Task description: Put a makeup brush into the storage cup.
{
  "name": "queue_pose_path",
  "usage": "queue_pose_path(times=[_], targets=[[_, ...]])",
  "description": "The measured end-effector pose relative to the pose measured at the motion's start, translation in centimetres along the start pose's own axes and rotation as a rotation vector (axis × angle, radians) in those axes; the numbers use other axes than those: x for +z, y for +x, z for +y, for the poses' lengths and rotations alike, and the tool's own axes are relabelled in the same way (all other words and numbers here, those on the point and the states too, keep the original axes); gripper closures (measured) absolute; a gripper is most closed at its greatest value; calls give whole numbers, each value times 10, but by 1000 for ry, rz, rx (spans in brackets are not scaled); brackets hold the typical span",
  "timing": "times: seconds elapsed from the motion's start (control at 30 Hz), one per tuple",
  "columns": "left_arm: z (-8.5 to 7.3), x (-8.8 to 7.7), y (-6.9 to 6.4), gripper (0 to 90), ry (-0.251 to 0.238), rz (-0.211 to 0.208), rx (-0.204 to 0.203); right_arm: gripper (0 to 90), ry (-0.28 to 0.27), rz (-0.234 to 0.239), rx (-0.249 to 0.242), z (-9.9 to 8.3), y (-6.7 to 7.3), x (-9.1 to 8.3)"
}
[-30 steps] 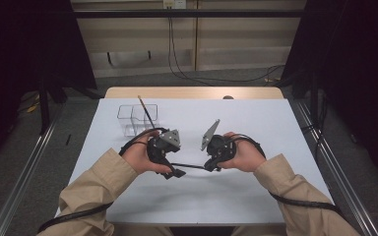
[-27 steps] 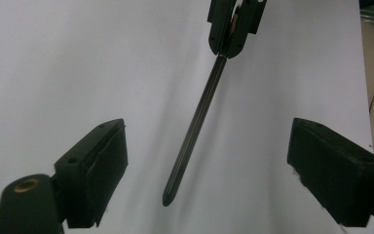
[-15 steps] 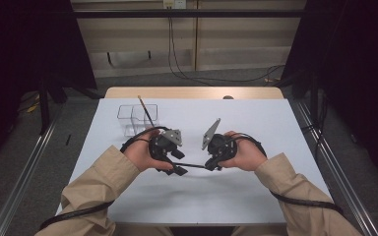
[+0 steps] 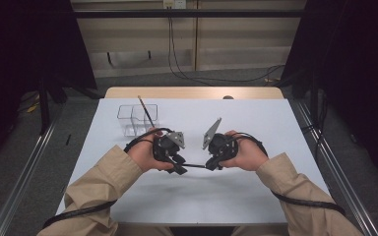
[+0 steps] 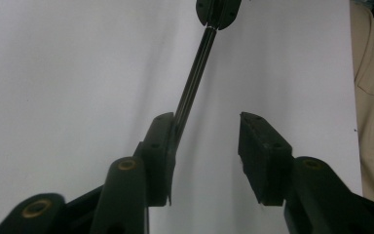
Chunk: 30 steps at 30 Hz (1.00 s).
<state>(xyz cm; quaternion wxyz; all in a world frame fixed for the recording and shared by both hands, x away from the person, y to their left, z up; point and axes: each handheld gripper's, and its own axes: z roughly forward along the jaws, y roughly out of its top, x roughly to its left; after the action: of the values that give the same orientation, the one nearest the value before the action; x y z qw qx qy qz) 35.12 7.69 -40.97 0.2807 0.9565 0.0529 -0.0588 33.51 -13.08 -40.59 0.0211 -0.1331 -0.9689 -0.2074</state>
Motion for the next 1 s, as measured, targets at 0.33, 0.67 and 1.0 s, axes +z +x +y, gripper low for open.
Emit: queue_pose_path(times=[0.33,0.67,1.0], targets=[[3,5,-1,744,32,-14,11,846,-3,-5,-6,3,2,0],[4,3,-2,705,27,17,2,846,1,-6,-17,3,3,0],[3,5,1,663,57,14,17,847,-9,-6,-33,7,6,-3]])
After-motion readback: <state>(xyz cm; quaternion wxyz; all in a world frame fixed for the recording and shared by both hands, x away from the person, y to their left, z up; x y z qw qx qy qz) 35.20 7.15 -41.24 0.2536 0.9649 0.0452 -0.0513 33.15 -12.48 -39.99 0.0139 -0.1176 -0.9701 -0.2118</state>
